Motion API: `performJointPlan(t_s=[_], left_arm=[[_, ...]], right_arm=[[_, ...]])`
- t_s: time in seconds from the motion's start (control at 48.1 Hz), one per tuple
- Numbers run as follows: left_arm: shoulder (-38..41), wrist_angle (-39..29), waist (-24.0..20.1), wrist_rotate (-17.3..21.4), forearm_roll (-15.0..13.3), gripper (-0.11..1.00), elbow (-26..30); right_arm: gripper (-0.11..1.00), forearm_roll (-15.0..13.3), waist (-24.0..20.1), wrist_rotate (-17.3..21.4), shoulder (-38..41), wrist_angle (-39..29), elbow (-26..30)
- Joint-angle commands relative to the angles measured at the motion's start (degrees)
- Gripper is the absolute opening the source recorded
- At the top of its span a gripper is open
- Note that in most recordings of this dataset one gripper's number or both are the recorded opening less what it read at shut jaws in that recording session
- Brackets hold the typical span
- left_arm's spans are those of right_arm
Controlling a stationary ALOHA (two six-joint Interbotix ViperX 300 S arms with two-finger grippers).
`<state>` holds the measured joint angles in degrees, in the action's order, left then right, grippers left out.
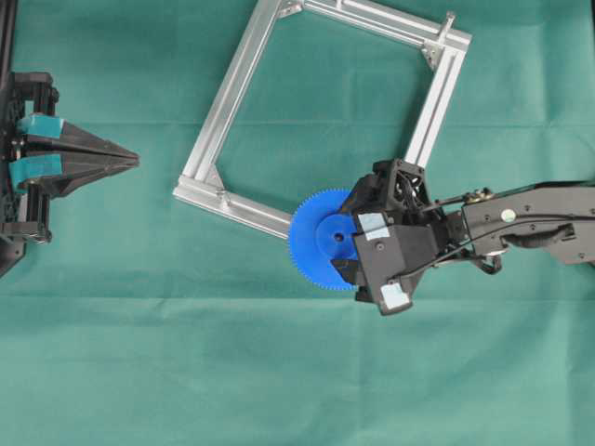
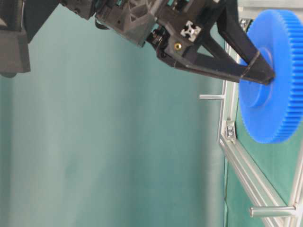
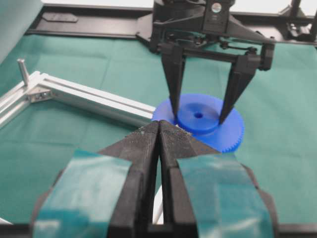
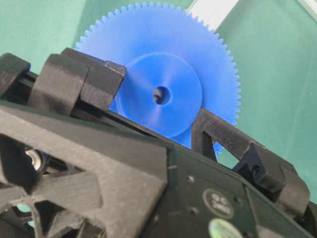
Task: Find the location of the shaft and insert the gear.
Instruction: 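Adjust the gear position and push it onto the shaft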
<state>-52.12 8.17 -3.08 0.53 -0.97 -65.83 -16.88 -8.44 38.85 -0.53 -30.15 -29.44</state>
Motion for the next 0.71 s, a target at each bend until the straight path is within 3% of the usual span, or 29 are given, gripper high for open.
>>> performJointPlan(t_s=[0.0, 0.686], left_arm=[[0.44, 0.26, -0.18, 0.09, -0.09, 0.02, 0.44], [0.53, 0.26, -0.09, 0.0, -0.09, 0.02, 0.53]], right_arm=[[0.69, 0.35, -0.44, 0.09, -0.44, -0.26, 0.09], [0.69, 0.0, 2.2, 0.0, -2.11, 0.88, -2.81]])
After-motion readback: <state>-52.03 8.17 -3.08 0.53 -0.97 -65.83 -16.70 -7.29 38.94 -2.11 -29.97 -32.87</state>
